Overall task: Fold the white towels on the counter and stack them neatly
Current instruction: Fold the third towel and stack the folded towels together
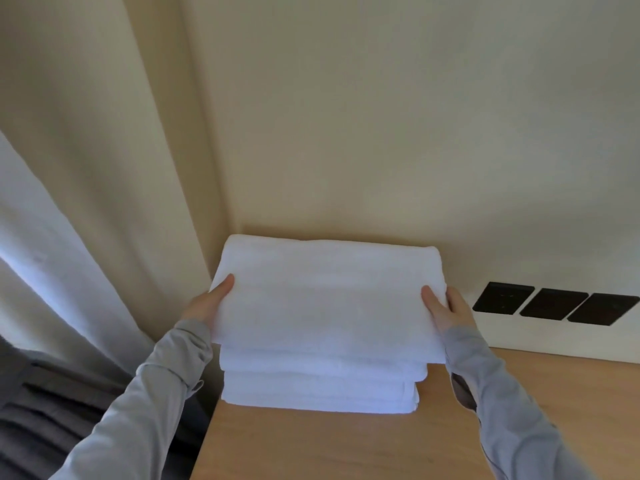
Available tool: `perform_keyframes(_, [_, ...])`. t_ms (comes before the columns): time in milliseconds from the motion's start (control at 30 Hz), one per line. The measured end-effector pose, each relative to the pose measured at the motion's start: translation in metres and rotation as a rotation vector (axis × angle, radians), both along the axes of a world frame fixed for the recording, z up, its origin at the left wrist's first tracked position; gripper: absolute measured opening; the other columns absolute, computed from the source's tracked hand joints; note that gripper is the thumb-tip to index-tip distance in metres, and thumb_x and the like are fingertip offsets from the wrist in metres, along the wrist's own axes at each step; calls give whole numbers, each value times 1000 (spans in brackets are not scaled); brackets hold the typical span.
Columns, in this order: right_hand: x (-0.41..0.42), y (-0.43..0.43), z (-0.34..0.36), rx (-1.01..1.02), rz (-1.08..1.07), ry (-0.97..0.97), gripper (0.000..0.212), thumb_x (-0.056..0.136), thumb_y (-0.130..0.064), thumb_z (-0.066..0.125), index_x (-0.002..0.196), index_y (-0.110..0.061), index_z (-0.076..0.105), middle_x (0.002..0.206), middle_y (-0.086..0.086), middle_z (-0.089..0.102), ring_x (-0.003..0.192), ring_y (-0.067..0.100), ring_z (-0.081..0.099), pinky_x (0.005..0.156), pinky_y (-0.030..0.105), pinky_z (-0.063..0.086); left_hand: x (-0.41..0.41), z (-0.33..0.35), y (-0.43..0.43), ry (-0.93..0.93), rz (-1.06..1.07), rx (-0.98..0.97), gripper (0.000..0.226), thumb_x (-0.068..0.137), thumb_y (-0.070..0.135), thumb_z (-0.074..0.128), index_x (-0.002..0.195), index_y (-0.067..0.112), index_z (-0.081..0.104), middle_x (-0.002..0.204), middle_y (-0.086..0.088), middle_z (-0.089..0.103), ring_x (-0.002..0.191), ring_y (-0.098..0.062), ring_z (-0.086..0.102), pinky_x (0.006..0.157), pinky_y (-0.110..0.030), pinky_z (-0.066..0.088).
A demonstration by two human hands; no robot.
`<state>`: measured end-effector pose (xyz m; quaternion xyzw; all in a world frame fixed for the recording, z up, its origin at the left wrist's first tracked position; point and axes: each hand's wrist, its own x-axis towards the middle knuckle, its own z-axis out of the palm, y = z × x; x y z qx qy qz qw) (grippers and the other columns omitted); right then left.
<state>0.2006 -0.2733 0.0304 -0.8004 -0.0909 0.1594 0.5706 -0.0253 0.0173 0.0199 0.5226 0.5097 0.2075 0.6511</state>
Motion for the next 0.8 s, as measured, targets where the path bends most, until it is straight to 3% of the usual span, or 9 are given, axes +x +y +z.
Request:
perform_keyframes(167, [4, -1, -12, 2, -5, -47, 22, 89, -38, 57, 100, -20, 54, 97, 7, 62, 88, 27, 59, 77, 34, 45, 4, -16, 0, 39, 7, 8, 68, 81, 48, 64, 128, 2, 50, 126, -20, 55, 110, -38, 52, 103, -48, 37])
perform_keyframes(267, [4, 6, -28, -80, 10, 20, 30, 89, -43, 55, 108, -20, 51, 100, 5, 59, 88, 25, 56, 80, 33, 41, 6, -24, 2, 92, 21, -22, 70, 82, 47, 65, 130, 0, 47, 130, -21, 52, 115, -38, 49, 99, -42, 35])
perform_keyframes(400, [7, 10, -27, -182, -1, 111, 39, 88, -49, 53, 113, -21, 46, 98, 3, 52, 81, 21, 50, 77, 31, 35, 8, -16, -3, 224, 7, 4, 74, 81, 57, 59, 128, 1, 48, 131, -20, 51, 115, -38, 48, 104, -44, 35])
perform_keyframes(500, [6, 14, -17, -366, -34, -7, 55, 91, -44, 51, 131, -10, 38, 122, 12, 49, 105, 33, 49, 84, 36, 39, 2, -6, -19, 608, -27, 416, 64, 89, 66, 34, 117, 13, 57, 122, -18, 56, 103, -39, 52, 92, -45, 42])
perform_keyframes(567, [-6, 17, -11, -530, -102, -402, 52, 93, -32, 49, 137, -7, 37, 139, 17, 41, 122, 37, 43, 94, 45, 39, 2, -1, -41, 627, 13, 862, 61, 94, 56, 28, 129, 11, 52, 129, -18, 53, 109, -41, 52, 89, -49, 43])
perform_keyframes(633, [-26, 33, -5, -482, -45, -862, 43, 92, -17, 47, 132, -1, 48, 140, 21, 45, 126, 38, 46, 100, 50, 38, 19, 6, -75, 505, -87, 1309, 57, 94, 40, 30, 130, 3, 53, 133, -23, 52, 116, -43, 52, 93, -52, 43])
perform_keyframes(667, [-37, 47, -2, -480, 71, -952, 42, 92, -15, 45, 132, -3, 49, 143, 17, 44, 132, 36, 41, 106, 52, 32, 33, 8, -91, 491, -231, 1412, 54, 96, 36, 29, 135, 4, 49, 140, -22, 46, 126, -41, 46, 102, -52, 37])
perform_keyframes(733, [-59, 78, -1, -566, 349, -881, 46, 99, -24, 32, 144, -14, 33, 155, 3, 24, 145, 21, 16, 116, 45, 8, 61, 8, -114, 613, -499, 1364, 52, 101, 37, 19, 149, 16, 22, 157, -10, 16, 145, -28, 13, 118, -45, 8])
perform_keyframes(800, [-60, 94, -10, -708, 466, -837, 51, 101, -34, 21, 149, -20, 16, 159, -6, 7, 146, 12, 0, 117, 42, -4, 77, 2, -113, 738, -598, 1282, 54, 100, 42, 11, 151, 25, 2, 160, 0, -4, 146, -18, -6, 117, -40, -7])
